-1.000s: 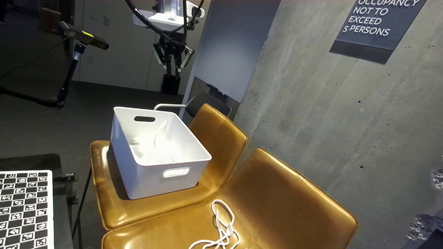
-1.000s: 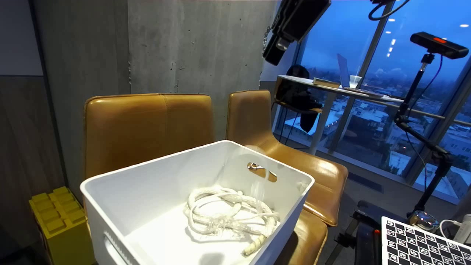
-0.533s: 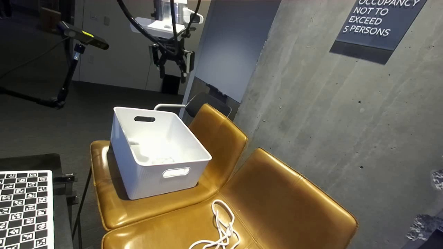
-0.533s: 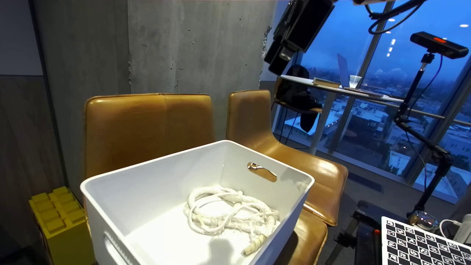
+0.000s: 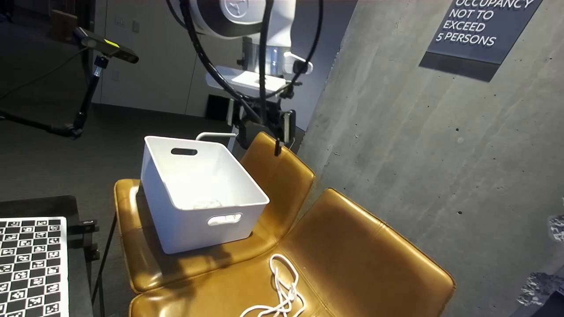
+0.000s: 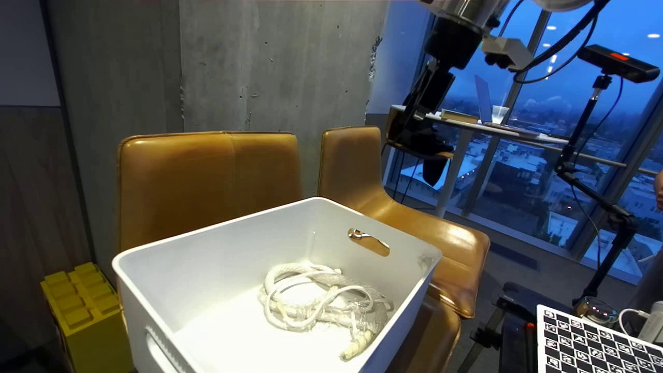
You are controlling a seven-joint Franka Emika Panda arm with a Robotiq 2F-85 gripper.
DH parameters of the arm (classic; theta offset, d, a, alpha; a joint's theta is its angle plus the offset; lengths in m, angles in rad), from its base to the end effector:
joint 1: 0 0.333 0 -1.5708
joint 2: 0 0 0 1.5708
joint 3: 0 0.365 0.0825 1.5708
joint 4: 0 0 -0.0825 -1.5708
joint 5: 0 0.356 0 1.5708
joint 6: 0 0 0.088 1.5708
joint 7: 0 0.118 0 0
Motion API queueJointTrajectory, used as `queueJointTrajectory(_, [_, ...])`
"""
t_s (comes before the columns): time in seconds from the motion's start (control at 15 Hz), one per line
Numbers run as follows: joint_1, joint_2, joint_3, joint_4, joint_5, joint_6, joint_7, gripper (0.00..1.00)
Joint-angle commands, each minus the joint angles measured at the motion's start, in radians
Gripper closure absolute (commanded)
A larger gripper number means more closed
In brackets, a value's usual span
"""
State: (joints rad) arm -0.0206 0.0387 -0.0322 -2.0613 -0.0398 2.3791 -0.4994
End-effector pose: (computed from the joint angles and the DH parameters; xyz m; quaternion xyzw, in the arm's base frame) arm 0.5618 -0.0302 0.4969 0.9627 0.2314 0.1294 0.0535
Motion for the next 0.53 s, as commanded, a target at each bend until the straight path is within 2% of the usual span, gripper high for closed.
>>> queueJointTrajectory(0.0, [-0.067, 0.13, -0.035, 0.102, 0.065, 0.006, -0.094, 0.0])
queueJointTrajectory(0.47, [-0.188, 0.38, -0.008, 0.258, 0.142, 0.063, -0.156, 0.0])
